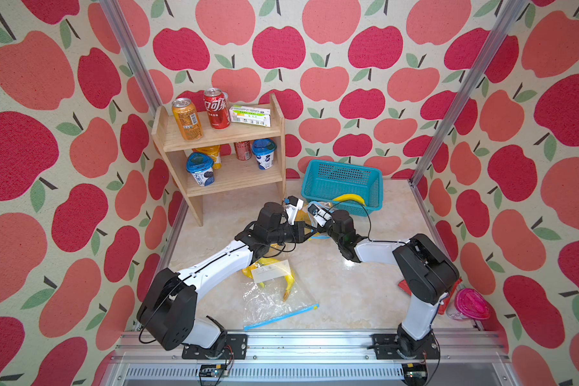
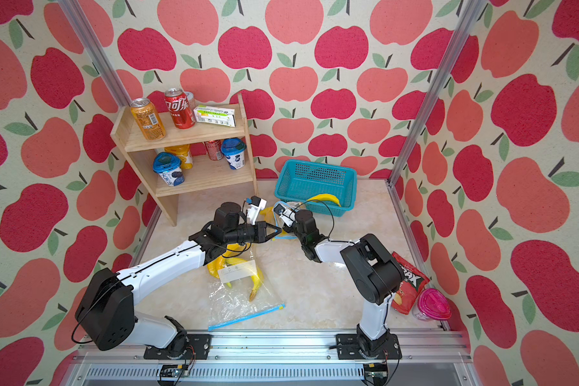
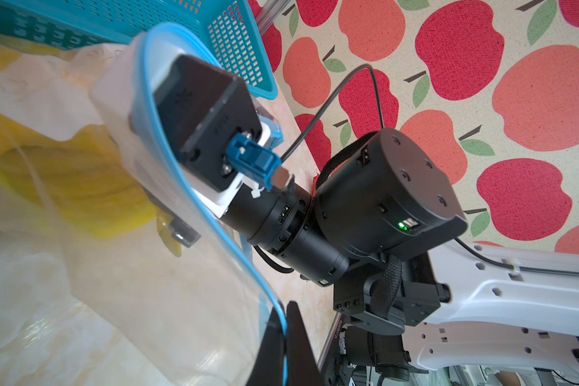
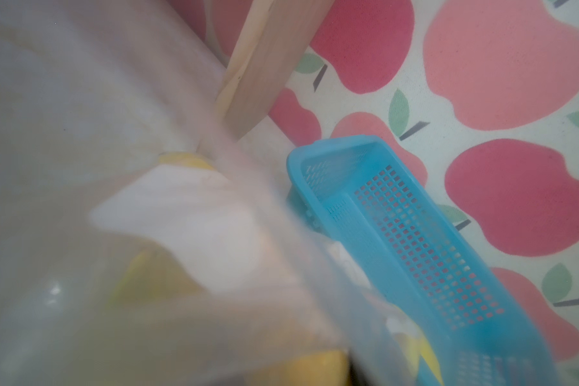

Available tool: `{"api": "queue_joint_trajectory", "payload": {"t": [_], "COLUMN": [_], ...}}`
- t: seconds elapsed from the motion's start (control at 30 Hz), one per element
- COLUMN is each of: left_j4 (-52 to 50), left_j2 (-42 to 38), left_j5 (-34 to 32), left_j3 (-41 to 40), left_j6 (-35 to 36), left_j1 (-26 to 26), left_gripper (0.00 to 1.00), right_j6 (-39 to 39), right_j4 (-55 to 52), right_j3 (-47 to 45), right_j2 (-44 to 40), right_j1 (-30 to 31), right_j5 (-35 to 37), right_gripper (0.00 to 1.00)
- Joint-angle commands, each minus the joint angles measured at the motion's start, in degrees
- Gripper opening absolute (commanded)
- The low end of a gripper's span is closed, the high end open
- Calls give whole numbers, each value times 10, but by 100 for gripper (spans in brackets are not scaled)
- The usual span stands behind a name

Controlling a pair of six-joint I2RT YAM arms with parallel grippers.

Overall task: Open the zip-top bag and take out the banana
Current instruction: Pick up the banana from the zipper food storage bag.

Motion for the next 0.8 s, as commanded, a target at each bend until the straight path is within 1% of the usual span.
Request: {"api": "queue_joint_trajectory", "payload": {"t": [0.0, 0.13, 0.2, 0.33, 0.4, 0.5, 0.53, 0.6, 0.7, 0.77], "left_j4": [-9, -18, -21, -22, -22, -19, -18, -15, -14, -15], "left_j2": [-8, -9, -8, 4, 14, 23, 26, 31, 40, 43], "left_j5": [58, 42, 33, 21, 13, -1, -4, -10, -17, -24], "left_j3": [-5, -6, -7, -5, -2, -2, -2, -4, -1, 2], "left_j6": [1, 0, -1, -1, 2, 2, 1, 2, 6, 10], "left_j1": [-9, -5, 0, 12, 15, 17, 17, 17, 17, 16], "left_gripper": [3, 3, 4, 4, 4, 4, 4, 4, 3, 3], "right_j6": [5, 22, 45, 125, 187, 259, 276, 320, 367, 386], "right_j4": [-38, -113, -163, -334, -426, -549, -576, -629, -680, -703], "right_j3": [-23, -37, -47, -21, 7, 42, 48, 63, 75, 80], "right_j2": [-37, -96, -131, -184, -204, -229, -236, -254, -286, -311], "right_j1": [5, 37, 53, 78, 93, 111, 118, 130, 142, 149], "right_j5": [25, 21, 23, 43, 72, 104, 121, 131, 128, 129], "right_gripper": [35, 34, 34, 35, 35, 33, 33, 33, 33, 32]}}
